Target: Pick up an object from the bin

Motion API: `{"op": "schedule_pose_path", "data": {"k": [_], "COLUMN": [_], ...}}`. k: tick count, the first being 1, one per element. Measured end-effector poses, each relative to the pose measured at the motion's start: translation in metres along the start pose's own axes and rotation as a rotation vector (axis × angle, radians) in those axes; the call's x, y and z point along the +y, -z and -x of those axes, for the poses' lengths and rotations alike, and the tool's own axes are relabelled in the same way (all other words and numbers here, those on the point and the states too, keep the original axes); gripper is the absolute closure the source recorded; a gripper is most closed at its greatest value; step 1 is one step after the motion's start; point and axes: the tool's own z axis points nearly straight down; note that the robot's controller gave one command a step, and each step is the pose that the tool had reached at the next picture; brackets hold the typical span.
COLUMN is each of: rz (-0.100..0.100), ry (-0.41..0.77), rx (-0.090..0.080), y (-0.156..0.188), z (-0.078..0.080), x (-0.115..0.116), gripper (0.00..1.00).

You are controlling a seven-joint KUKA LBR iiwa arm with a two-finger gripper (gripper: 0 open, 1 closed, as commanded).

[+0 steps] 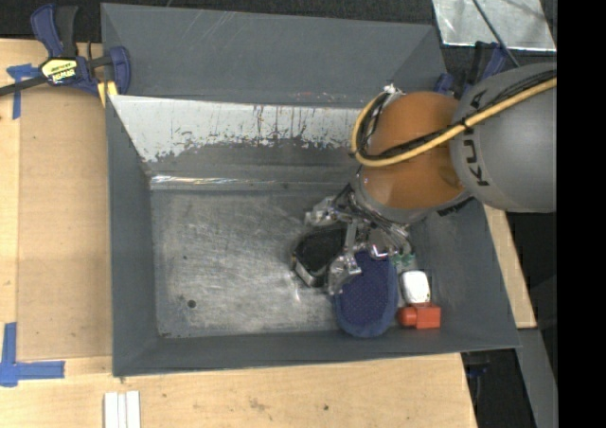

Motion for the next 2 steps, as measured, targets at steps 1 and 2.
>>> {"op": "schedule_pose_path", "data": {"k": [1,2], "rz": [0.000,-0.002], "ry": [0.001,-0.004], "rx": [-0.009,-0.012], "y": [0.005,0.118], "z": [0.003,0.007], "x": [0.001,-0.015], "gripper": [1.00,1.00]}}
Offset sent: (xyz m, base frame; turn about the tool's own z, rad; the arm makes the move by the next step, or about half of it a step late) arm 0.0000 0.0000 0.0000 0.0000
